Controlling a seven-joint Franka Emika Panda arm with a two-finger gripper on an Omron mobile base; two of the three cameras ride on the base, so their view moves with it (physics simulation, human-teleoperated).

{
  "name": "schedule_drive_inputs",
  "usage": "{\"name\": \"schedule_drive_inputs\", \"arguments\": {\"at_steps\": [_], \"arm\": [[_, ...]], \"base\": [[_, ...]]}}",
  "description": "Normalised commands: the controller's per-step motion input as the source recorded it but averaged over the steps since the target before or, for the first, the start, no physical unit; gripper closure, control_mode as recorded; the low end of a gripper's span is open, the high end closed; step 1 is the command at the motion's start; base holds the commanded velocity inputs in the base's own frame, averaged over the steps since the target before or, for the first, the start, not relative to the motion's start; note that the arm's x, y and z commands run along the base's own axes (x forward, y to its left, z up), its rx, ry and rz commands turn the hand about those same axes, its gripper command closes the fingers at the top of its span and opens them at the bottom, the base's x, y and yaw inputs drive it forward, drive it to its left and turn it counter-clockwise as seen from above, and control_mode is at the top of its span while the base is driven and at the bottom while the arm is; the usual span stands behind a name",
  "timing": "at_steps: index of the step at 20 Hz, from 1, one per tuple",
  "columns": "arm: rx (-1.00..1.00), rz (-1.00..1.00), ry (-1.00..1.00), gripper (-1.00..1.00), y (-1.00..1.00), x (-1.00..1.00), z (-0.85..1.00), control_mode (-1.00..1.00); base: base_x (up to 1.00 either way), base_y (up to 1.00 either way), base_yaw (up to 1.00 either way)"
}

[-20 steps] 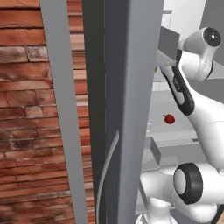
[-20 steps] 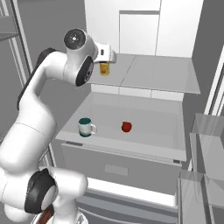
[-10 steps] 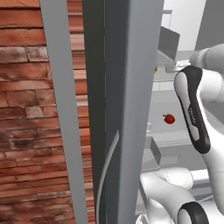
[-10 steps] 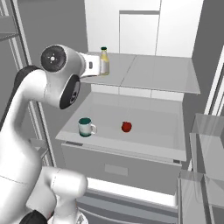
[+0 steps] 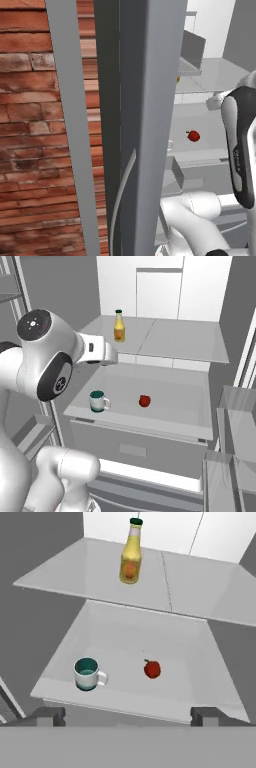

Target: Place the mustard and mayonnaise from the counter to the top shelf of the fridge. If the existing items in the fridge are on the top shelf, move them to other shelves.

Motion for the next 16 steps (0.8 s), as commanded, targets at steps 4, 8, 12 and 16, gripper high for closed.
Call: {"name": "schedule_drive_inputs", "arguments": {"at_steps": [4, 8, 12, 16], "arm": [[-0.15, 0.02, 0.27, -1.00, 0.00, -1.00, -0.50, -1.00], [-0.02, 0.06, 0.00, -1.00, 0.00, -0.45, -0.16, -1.00], [0.00, 0.00, 0.00, -1.00, 0.00, 0.00, 0.00, -1.00], [-0.01, 0.01, 0.00, -1.00, 0.00, -0.20, -0.02, 1.00]], "base": [[0.00, 0.00, 0.00], [0.00, 0.00, 0.00], [0.00, 0.00, 0.00], [-0.50, -0.05, 0.01]]}}
